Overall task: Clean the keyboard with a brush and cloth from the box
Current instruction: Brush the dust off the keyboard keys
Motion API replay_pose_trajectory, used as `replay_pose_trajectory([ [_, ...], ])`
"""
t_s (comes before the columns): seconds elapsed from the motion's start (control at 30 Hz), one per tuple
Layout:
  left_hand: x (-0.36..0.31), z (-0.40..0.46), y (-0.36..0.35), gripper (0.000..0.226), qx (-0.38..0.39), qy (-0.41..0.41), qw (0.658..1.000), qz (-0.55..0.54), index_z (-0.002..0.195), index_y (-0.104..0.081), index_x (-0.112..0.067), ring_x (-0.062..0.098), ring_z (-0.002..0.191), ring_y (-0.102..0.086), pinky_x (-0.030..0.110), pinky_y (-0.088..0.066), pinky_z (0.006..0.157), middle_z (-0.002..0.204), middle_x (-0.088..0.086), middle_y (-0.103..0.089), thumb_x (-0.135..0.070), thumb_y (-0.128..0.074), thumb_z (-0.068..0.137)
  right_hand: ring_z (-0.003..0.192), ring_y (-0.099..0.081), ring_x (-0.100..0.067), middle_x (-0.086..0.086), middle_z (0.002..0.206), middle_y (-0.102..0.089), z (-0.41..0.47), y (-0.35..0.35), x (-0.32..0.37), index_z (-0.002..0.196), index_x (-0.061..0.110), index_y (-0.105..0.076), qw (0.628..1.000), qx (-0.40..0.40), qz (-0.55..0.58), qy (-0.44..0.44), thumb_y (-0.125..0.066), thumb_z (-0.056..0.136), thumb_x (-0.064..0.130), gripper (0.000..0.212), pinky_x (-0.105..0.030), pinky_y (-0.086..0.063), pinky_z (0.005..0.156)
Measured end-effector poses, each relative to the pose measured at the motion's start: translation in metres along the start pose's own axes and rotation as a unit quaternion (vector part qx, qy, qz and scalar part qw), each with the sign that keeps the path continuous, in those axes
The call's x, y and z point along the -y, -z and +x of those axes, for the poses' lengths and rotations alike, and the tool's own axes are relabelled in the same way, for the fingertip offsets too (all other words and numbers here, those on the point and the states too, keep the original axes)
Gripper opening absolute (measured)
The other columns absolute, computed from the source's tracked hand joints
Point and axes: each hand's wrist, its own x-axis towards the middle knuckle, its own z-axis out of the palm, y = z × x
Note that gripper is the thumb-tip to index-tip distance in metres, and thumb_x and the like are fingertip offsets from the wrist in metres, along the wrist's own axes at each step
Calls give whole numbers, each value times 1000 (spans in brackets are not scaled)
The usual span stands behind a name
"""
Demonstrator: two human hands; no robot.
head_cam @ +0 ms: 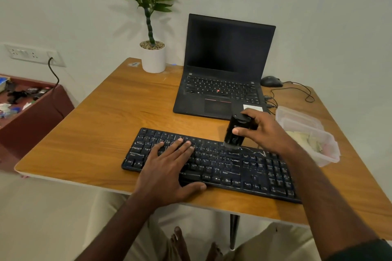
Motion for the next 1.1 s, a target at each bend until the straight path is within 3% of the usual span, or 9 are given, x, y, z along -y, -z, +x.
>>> replay_pose_trajectory([
  [0.1,-1,1,-1,101,-3,0,1000,-1,148,-46,-19,12,148,-27,48,-13,118,155,-4,-40,-92,-30,79,92,-64,-14,5,100,-69,-3,0,-2,108,23,-66,999,-14,28,-6,-78,86,27,25,-31,-51,79],
  [0.27,-1,1,1,102,3,0,1000,0,149,-44,-20,11,148,-25,48,-13,119,156,-4,-38,-93,-29,79,89,-63,-8,6,98,-69,5,-45,18,106,25,-63,998,-16,48,37,-76,88,26,23,-17,-50,70],
  [0.37,-2,1,1,101,6,2,1000,1,149,-45,-20,11,148,-24,47,-11,119,156,-4,-39,-93,-30,79,90,-63,-14,3,97,-69,9,-51,26,107,23,-65,995,-34,69,56,-76,88,27,22,-23,-51,74],
  [0.5,-2,1,1,101,8,6,1000,3,149,-44,-21,11,148,-24,45,-8,119,156,-5,-38,-93,-30,79,89,-62,-5,7,101,-68,2,-37,17,109,28,-63,998,12,36,46,-77,87,29,26,-19,-51,71],
  [0.6,-1,0,1,101,4,5,1000,-1,149,-45,-20,11,148,-25,46,-9,119,156,-4,-39,-92,-29,80,90,-62,3,9,102,-67,-5,-14,3,111,24,-62,1000,-9,13,17,-76,88,23,28,-22,-51,78],
  [0.73,-1,0,0,102,0,5,1000,-6,149,-45,-20,10,148,-25,47,-13,119,156,-5,-39,-93,-30,79,93,-64,-15,3,98,-69,-15,4,-11,109,19,-66,996,-81,41,14,-78,87,21,25,-30,-51,80],
  [0.83,-1,1,0,101,-5,3,1000,-8,147,-47,-20,11,147,-28,48,-17,119,154,-4,-41,-92,-31,79,89,-63,-10,6,96,-68,-22,-5,-15,107,21,-65,998,-51,44,7,-78,87,23,24,-23,-50,77],
  [0.93,0,1,-1,100,-5,1,1000,-9,146,-48,-19,12,147,-30,50,-21,118,154,-3,-43,-92,-32,79,88,-62,-4,9,98,-67,-18,5,-19,107,25,-64,997,-78,-9,-4,-79,86,24,27,-18,-46,73],
  [1.1,-1,1,0,101,1,7,1000,-6,147,-48,-20,13,146,-30,50,-21,118,154,-3,-43,-93,-31,79,87,-62,-7,4,97,-68,-20,2,-21,108,20,-64,997,-79,13,-4,-77,87,25,25,-11,-47,70],
])
